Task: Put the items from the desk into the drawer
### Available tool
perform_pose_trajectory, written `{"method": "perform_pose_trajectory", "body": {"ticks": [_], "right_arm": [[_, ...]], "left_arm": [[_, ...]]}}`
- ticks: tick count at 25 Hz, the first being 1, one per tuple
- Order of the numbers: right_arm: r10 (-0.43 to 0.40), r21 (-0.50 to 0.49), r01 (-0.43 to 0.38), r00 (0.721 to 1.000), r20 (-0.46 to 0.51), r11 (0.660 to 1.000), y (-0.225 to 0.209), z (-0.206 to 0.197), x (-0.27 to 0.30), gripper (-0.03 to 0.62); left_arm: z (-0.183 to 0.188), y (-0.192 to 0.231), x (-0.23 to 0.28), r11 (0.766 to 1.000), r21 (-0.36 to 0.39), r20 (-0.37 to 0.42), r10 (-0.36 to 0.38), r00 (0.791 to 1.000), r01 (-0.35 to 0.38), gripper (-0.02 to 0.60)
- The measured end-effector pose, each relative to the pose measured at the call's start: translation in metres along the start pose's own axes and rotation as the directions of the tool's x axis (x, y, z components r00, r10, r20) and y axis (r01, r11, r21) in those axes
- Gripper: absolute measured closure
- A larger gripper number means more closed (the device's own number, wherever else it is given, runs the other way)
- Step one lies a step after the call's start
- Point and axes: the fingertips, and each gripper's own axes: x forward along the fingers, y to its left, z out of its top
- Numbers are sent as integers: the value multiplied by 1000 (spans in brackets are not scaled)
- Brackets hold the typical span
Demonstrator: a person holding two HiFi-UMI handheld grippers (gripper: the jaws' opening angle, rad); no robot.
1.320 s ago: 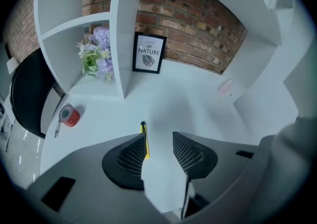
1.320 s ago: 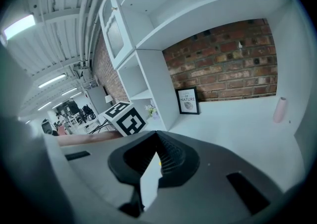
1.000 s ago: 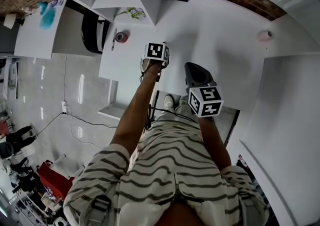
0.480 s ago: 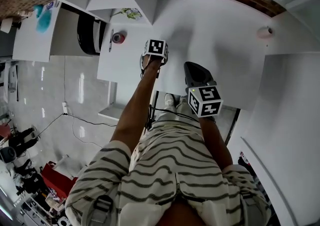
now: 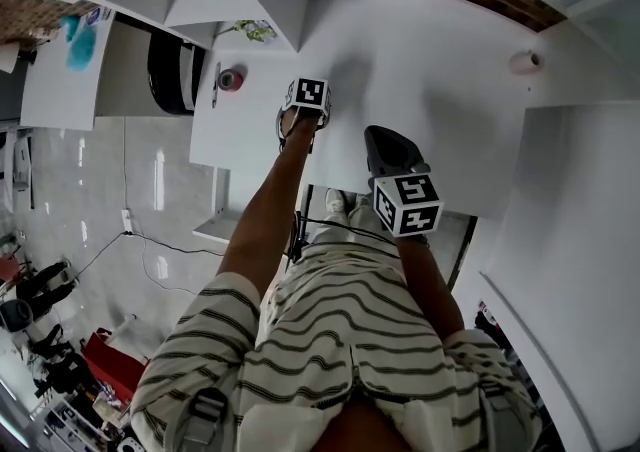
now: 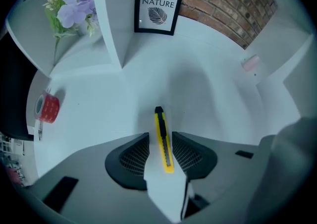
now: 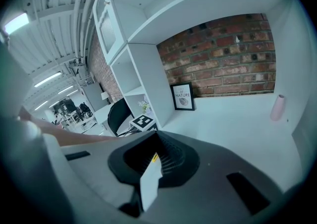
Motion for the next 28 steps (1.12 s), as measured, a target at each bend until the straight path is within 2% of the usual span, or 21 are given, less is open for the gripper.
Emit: {"method": "perform_pose_trajectory", "body": {"ticks": [8, 11, 18, 28], "right_arm": [[-9, 17, 9, 1000, 1, 1000, -4, -2, -5, 583], [-10, 19, 10, 1000, 5, 1000, -6, -2, -6, 582], [-12, 22, 12, 1000, 5, 1000, -7, -3, -9, 583], [-13, 15, 12, 1000, 19, 1000, -4, -2, -16, 582]], "left_arm": [[-1, 1, -1, 999, 8, -17, 37, 999, -36, 459], [-1, 1, -1, 999, 17, -14, 41, 999, -41, 515], [-2, 1, -1, 999, 17, -1, 31, 1000, -31, 515], [9, -3, -20, 999, 13, 90, 29, 995, -31, 515]]}}
